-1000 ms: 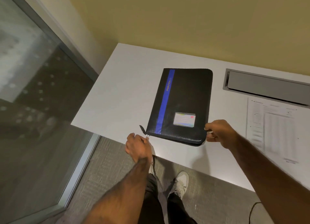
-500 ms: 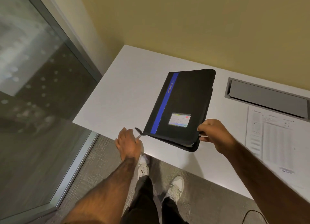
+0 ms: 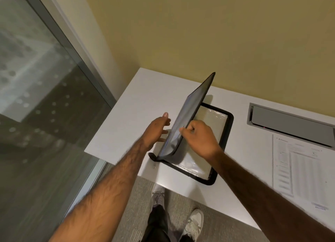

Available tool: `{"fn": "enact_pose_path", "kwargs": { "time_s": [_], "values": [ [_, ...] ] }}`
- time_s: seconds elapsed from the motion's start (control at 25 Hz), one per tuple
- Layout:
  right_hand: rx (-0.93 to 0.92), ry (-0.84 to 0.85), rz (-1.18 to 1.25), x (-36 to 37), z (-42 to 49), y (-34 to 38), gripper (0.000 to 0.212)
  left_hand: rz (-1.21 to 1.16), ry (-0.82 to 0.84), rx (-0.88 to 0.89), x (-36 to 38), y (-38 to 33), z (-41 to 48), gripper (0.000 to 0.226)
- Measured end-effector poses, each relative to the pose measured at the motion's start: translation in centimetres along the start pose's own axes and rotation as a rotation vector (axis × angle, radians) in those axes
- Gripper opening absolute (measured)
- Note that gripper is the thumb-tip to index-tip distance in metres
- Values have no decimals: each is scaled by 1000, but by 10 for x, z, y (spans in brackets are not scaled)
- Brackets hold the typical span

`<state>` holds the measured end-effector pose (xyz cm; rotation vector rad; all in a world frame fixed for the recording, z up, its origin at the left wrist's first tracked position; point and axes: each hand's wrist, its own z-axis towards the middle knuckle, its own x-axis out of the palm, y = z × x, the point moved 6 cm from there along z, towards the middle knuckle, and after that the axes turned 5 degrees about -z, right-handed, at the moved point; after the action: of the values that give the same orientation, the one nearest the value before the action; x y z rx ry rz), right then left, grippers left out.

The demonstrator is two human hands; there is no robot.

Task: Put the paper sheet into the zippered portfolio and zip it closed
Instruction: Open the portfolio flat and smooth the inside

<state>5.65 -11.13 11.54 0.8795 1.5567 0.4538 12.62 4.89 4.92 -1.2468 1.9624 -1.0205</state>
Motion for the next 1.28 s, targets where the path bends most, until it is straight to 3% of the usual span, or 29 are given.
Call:
{"fn": "enact_pose_path", "kwargs": {
  "time_s": [0.24,0.4,0.52,0.76,0.88,1.08,1.28],
  "values": [
    [-169,-39,-20,35,23,63,25,51,290,-72,-10,-45,10,92],
    [-322,-38,22,57,26,68,9,66,349,31,-35,-48,15,64],
    [-407,-32,-86,75,34,53,18,125,206,106,-68,-55,23,53],
    [217,37,-253,68,49,-101,47,383,-4,200,-140,-56,48,35],
    [427,20,-367,52,36,-161,43,480,-94,224,-172,-43,67,37],
    [538,-2,-370,48,19,-200,49,737,-195,273,-188,-16,93,41],
    [580,-33,-217,48,28,-203,34,789,-291,73,-186,36,105,29]
  ]
}}
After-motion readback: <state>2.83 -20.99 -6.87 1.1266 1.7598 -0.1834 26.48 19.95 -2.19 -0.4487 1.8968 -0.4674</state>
